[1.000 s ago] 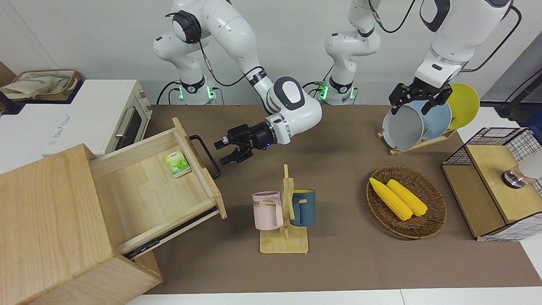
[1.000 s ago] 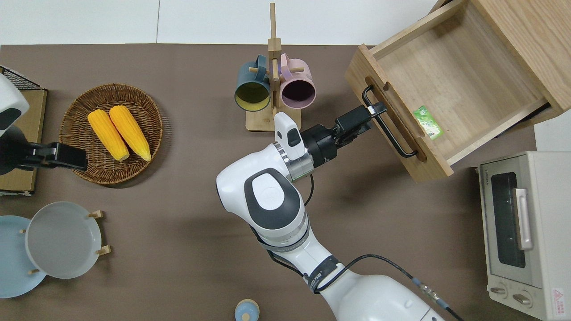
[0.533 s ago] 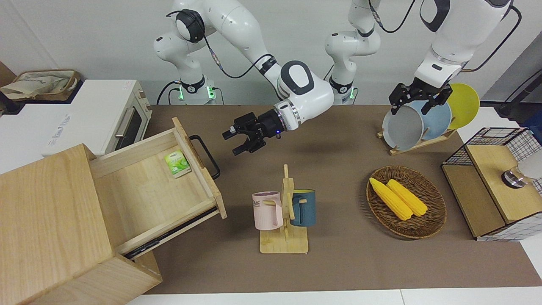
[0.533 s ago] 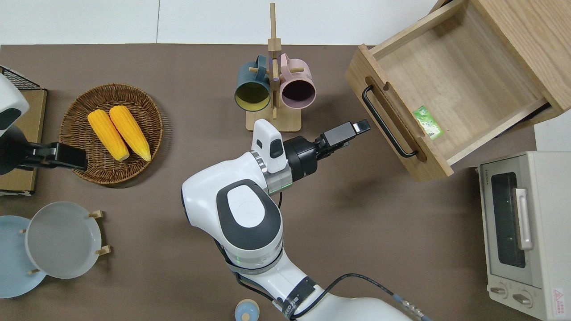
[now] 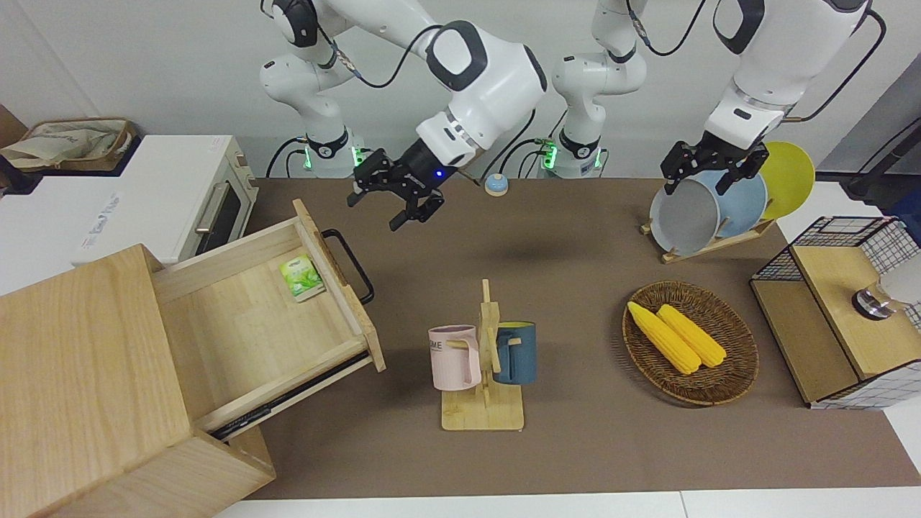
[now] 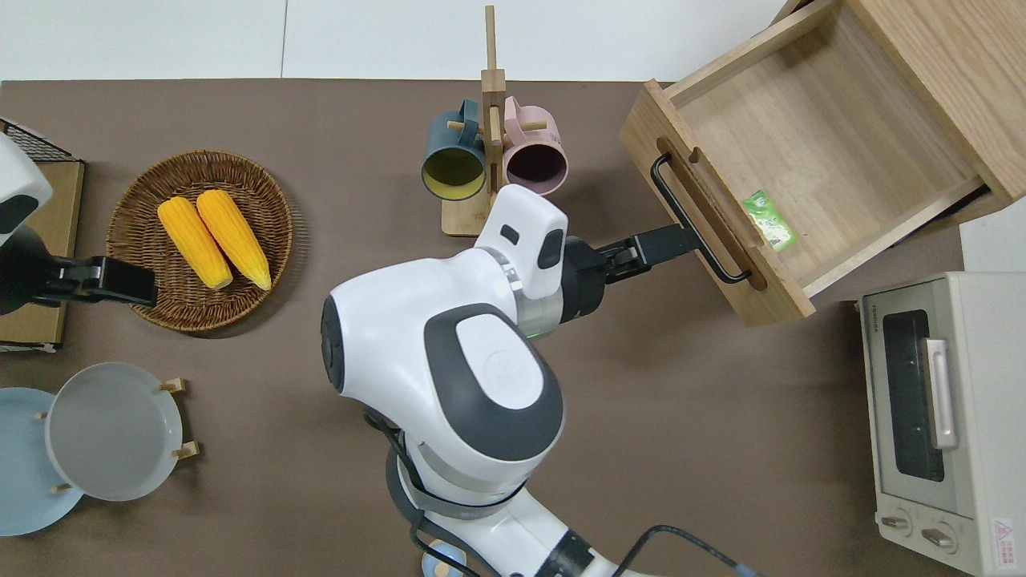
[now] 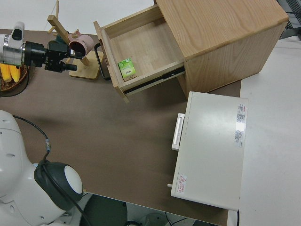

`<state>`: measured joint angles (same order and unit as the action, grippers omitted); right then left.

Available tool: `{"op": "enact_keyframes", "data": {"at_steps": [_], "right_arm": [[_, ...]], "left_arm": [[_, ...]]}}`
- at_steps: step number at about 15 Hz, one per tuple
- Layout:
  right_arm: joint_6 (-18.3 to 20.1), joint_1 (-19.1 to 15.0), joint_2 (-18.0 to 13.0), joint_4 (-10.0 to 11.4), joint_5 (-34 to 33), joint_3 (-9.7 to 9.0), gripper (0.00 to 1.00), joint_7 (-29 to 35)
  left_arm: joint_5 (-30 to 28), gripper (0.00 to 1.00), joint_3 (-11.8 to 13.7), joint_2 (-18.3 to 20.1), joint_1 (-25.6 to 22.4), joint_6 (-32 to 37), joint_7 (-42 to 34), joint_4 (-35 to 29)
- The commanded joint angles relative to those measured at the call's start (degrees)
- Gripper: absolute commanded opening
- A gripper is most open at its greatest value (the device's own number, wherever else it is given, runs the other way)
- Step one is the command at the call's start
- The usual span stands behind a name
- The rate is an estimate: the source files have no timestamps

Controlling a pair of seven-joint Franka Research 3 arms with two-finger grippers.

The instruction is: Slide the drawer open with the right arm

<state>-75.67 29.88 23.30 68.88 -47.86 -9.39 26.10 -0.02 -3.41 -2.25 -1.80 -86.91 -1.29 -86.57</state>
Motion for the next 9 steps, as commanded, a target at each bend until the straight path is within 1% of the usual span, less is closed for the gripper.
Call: {"op": "enact_keyframes", "data": {"at_steps": [1,3,4,5,7,8,9], "right_arm": [[-3.2,-6.5,-5.7,1.1,10.6,-0.89,0.987,0.5],[-3.6,-9.6,-7.8,1.1,15.1,-1.16,0.987,0.5],[-4.0,-11.8,-8.7,1.2,17.7,-2.03,0.987,0.4],[-4.4,-14.9,-9.5,1.3,20.0,-3.17,0.987,0.0],[-4.8,-21.2,-10.8,1.4,23.9,-6.68,0.987,-0.1],[-4.8,-24.1,-11.3,1.4,25.7,-8.00,0.987,-0.1],[-4.9,-26.5,-11.7,1.5,27.6,-8.88,0.987,-0.3]], "left_arm": [[1.0,0.99,-0.4,-0.7,-0.2,1.1,-0.6,1.4],[1.0,0.99,-0.4,-0.7,-0.2,1.1,-0.6,1.4],[1.0,0.99,-0.4,-0.7,-0.2,1.1,-0.6,1.5],[1.0,0.99,-0.4,-0.7,-0.2,1.1,-0.6,1.5],[1.0,0.99,-0.4,-0.7,-0.2,1.1,-0.6,1.5],[1.0,0.99,-0.4,-0.7,-0.2,1.1,-0.6,1.5],[1.0,0.99,-0.4,-0.7,-0.2,1.1,-0.6,1.5]]}}
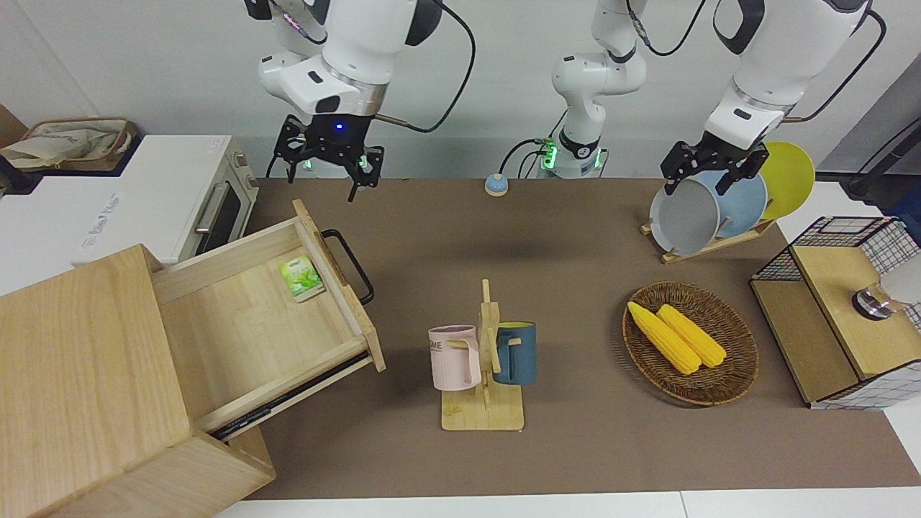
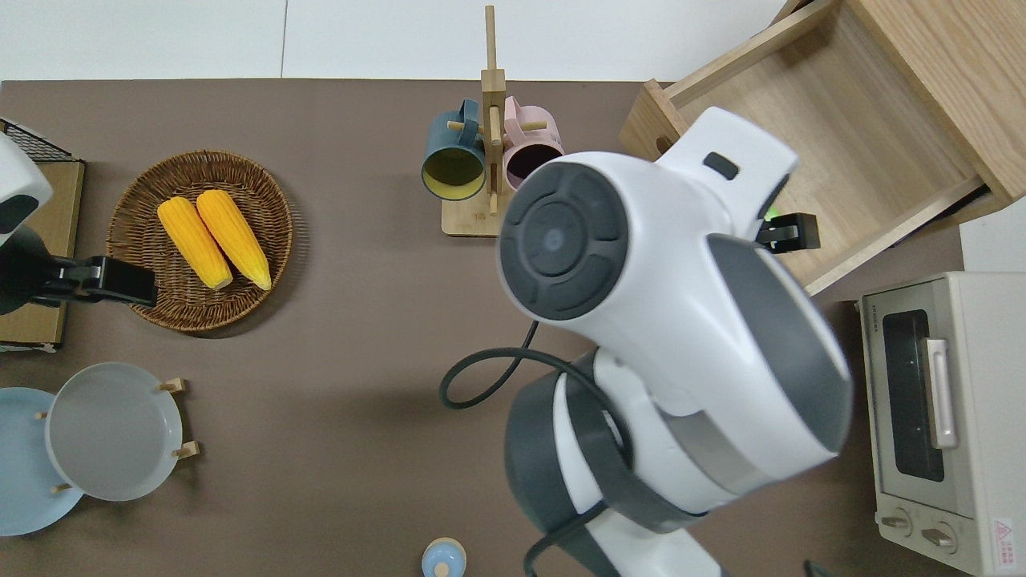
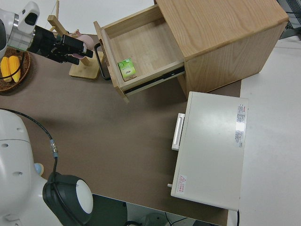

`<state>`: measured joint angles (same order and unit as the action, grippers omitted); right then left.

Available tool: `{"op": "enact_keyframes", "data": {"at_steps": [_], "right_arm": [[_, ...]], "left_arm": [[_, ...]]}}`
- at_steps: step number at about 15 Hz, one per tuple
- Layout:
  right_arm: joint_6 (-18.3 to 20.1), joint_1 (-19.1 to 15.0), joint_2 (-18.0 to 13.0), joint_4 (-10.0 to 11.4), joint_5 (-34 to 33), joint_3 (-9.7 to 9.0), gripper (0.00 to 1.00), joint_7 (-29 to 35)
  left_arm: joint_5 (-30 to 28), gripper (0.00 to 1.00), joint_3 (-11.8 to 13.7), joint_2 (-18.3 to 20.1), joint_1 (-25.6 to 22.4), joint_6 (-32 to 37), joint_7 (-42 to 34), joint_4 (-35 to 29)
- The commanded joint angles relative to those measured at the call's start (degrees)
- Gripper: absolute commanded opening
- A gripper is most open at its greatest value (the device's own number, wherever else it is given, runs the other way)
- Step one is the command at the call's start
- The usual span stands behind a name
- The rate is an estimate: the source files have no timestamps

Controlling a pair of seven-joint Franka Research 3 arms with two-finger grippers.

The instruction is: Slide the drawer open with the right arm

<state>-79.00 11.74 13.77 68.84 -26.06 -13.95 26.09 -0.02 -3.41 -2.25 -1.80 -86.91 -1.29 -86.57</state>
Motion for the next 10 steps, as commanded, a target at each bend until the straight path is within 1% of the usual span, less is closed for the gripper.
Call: {"op": "enact_keyframes", "data": {"at_steps": [1,2,4,6,7,8,10], "right_arm": [[-1.6,-10.5,-2.6,1.6,8.2,-4.59,0.987,-0.4],[-1.6,-12.4,-3.0,1.6,10.4,-4.68,0.987,-0.6],[-1.9,-15.0,-4.0,2.1,13.6,-4.68,0.987,-2.0],[-3.6,-16.8,-5.8,3.8,15.6,-4.42,0.990,-3.5],[-3.9,-17.4,-6.5,5.0,16.6,-3.98,0.990,-3.7],[-4.1,-18.0,-6.7,5.6,17.6,-3.46,0.990,-3.7],[-4.3,-18.2,-7.3,6.8,19.3,-1.70,0.990,-3.8]], "left_arm": [[1.0,0.99,-0.4,-0.7,-0.2,1.1,-0.6,1.5],[1.0,0.99,-0.4,-0.7,-0.2,1.1,-0.6,1.5],[1.0,0.99,-0.4,-0.7,-0.2,1.1,-0.6,1.5],[1.0,0.99,-0.4,-0.7,-0.2,1.1,-0.6,1.5],[1.0,0.99,-0.4,-0.7,-0.2,1.1,-0.6,1.5],[1.0,0.99,-0.4,-0.7,-0.2,1.1,-0.6,1.5],[1.0,0.99,-0.4,-0.7,-0.2,1.1,-0.6,1.4]]}}
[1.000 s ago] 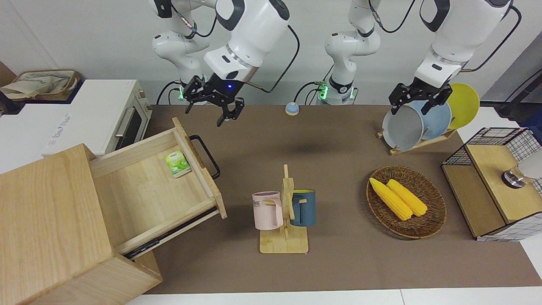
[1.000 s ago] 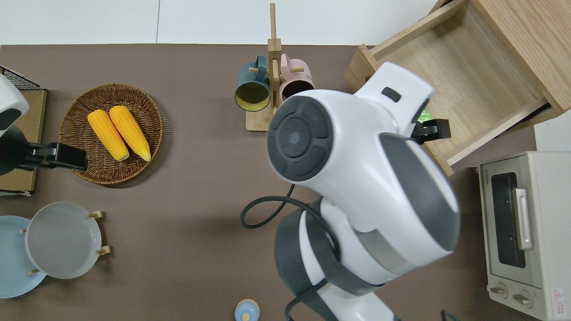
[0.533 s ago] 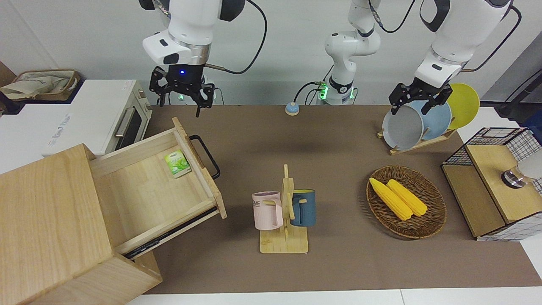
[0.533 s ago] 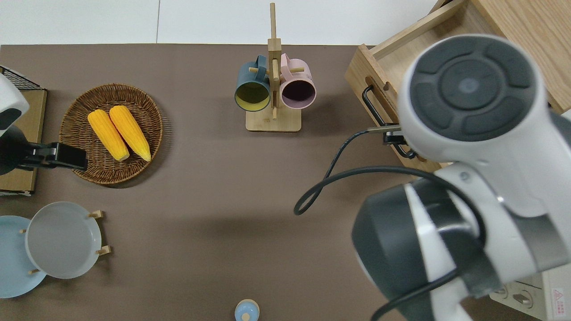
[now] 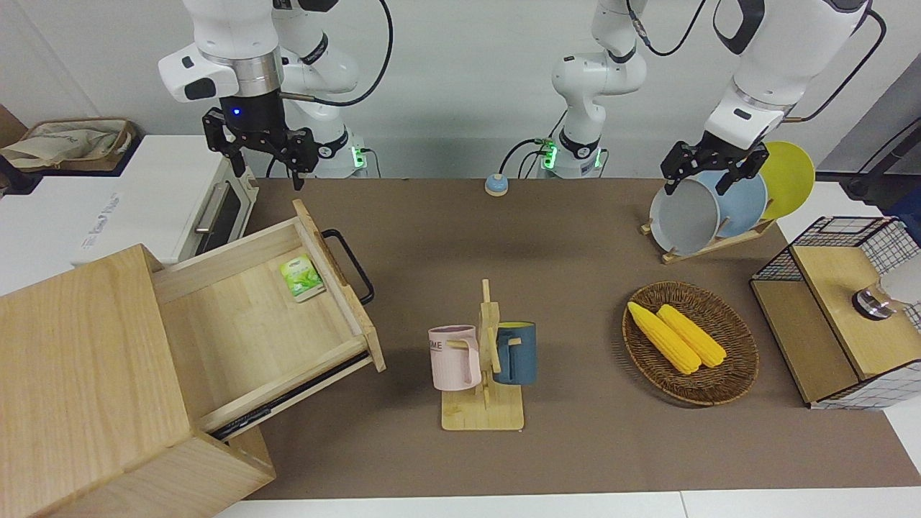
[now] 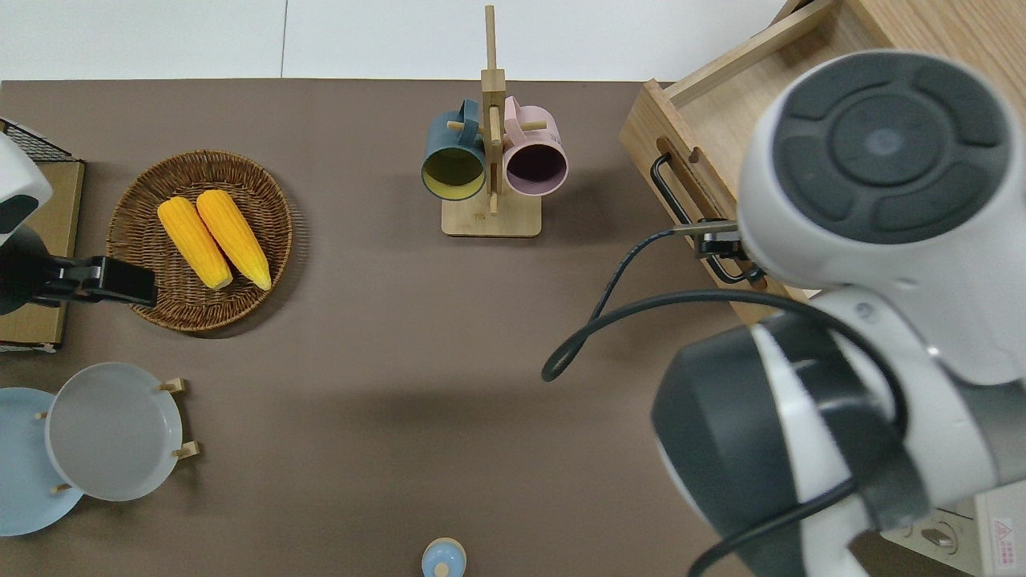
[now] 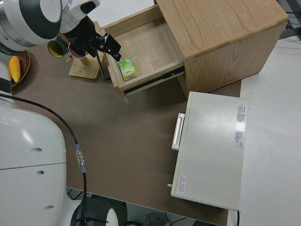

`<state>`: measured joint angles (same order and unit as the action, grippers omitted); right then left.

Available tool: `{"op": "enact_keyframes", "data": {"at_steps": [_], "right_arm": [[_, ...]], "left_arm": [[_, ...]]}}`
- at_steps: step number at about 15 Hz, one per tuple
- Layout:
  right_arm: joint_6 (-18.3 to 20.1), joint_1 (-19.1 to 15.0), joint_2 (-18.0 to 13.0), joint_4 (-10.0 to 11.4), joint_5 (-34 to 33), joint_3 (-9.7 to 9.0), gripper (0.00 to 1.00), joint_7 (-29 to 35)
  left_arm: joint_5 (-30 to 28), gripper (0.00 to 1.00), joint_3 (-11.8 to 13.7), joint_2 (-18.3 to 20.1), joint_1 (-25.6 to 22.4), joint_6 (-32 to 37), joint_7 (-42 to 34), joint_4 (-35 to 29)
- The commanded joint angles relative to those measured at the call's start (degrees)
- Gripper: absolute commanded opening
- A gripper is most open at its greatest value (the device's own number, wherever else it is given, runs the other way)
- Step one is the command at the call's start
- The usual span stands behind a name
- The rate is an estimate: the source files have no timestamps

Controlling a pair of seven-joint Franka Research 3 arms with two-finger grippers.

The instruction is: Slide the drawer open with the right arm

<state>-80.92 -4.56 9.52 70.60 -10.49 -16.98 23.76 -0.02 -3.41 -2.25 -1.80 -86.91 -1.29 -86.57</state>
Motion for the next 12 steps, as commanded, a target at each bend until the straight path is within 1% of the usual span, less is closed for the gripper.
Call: {"op": "enact_keyframes", "data": {"at_steps": [1,3,4,6,8,9,11,12], "right_arm": [[-2.7,-1.9,-3.1,5.6,4.5,1.86,0.990,-1.8],[-3.9,-2.0,-3.1,6.4,5.0,2.39,0.990,-5.2],[-4.9,-2.0,-3.1,7.3,5.0,2.65,0.990,-7.4],[-7.3,-2.3,-3.0,8.8,7.8,4.32,0.990,-10.6],[-8.9,-2.2,-2.8,9.2,10.2,5.29,0.990,-13.1],[-9.2,-2.2,-2.7,9.2,10.8,5.29,0.990,-13.8],[-9.3,-2.3,-2.3,9.2,13.6,6.34,0.990,-15.5],[-9.2,-2.2,-2.3,9.2,13.3,6.43,0.990,-15.2]], "left_arm": [[1.0,0.99,-0.4,-0.7,-0.2,1.1,-0.6,1.5],[1.0,0.99,-0.4,-0.7,-0.2,1.1,-0.6,1.5],[1.0,0.99,-0.4,-0.7,-0.2,1.1,-0.6,1.5],[1.0,0.99,-0.4,-0.7,-0.2,1.1,-0.6,1.4],[1.0,0.99,-0.4,-0.7,-0.2,1.1,-0.6,1.5],[1.0,0.99,-0.4,-0.7,-0.2,1.1,-0.6,1.5],[1.0,0.99,-0.4,-0.7,-0.2,1.1,-0.6,1.5],[1.0,0.99,-0.4,-0.7,-0.2,1.1,-0.6,1.5]]}}
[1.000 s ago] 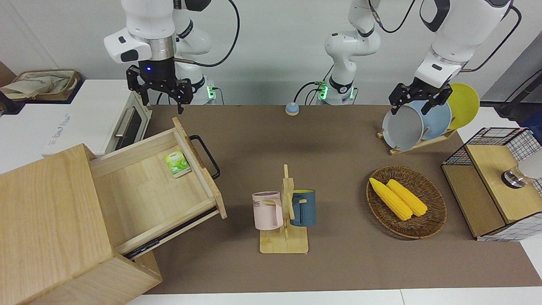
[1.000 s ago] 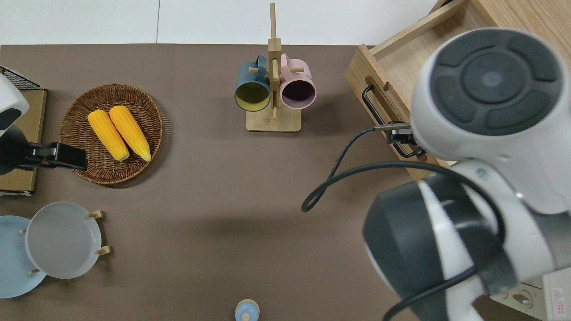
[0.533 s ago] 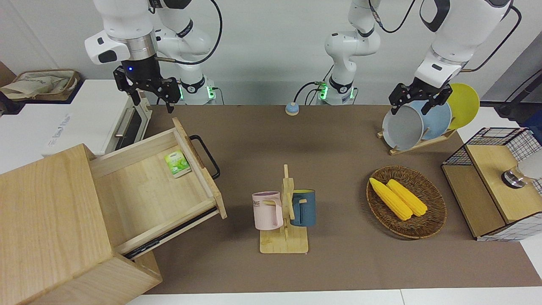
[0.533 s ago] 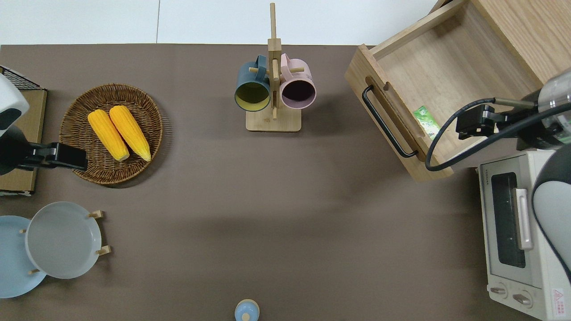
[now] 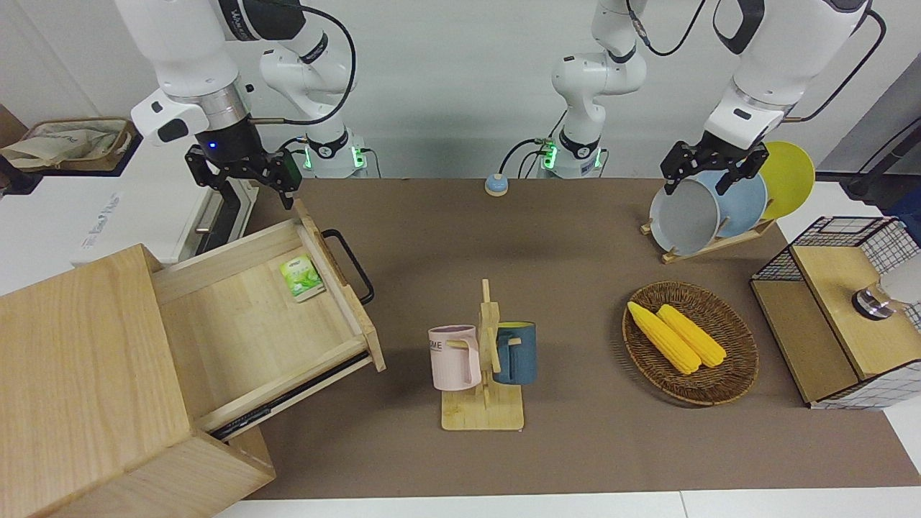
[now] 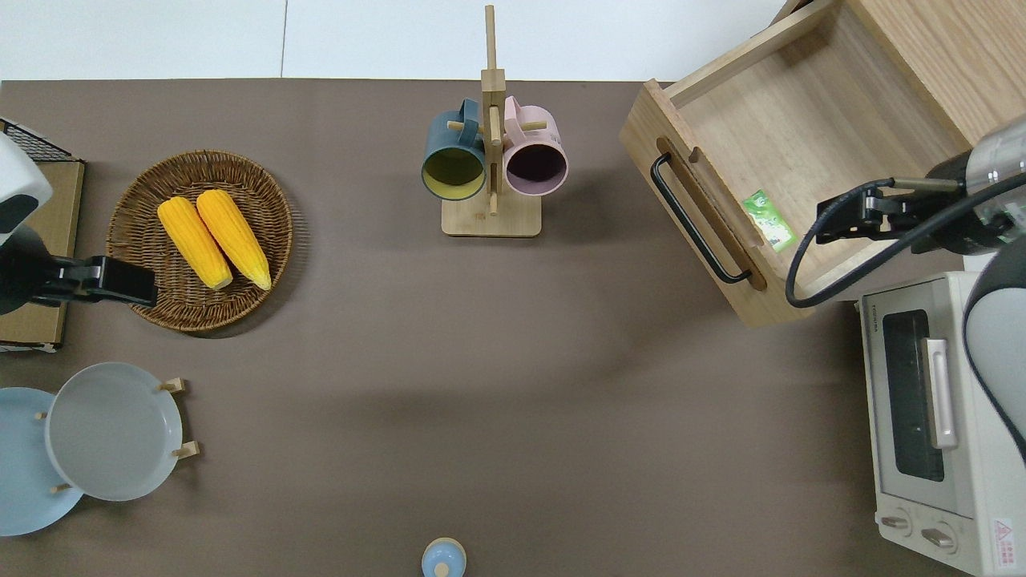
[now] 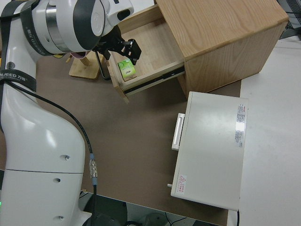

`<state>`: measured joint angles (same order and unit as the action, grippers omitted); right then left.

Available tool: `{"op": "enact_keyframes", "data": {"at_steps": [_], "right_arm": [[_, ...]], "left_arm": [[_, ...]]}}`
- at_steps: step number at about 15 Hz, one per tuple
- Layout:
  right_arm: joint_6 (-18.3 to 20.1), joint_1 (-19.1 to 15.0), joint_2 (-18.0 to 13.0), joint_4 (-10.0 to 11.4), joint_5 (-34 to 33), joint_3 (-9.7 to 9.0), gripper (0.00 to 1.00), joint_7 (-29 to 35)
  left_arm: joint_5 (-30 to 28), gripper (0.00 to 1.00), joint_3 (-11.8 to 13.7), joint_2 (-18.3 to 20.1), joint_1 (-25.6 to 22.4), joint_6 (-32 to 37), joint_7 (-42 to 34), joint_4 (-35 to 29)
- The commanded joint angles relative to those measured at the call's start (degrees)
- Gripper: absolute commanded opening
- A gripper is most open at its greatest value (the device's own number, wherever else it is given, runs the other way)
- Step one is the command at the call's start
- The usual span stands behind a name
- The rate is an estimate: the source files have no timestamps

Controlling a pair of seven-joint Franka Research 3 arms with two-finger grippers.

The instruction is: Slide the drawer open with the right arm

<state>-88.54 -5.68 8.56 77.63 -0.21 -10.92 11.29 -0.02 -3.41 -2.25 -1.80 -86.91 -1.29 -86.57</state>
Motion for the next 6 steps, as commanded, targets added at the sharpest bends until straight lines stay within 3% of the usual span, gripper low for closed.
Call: {"op": "enact_keyframes", "data": {"at_steps": [1,6], "right_arm": [[-1.5,-1.1,-1.4,2.2,2.8,0.46,0.990,-3.0],[-1.1,-0.4,-1.1,2.2,-0.2,0.46,0.990,-2.9]], "left_arm": [[1.0,0.99,-0.4,-0.7,-0.2,1.1,-0.6,1.5],[1.0,0.99,-0.4,-0.7,-0.2,1.1,-0.6,1.5]]}}
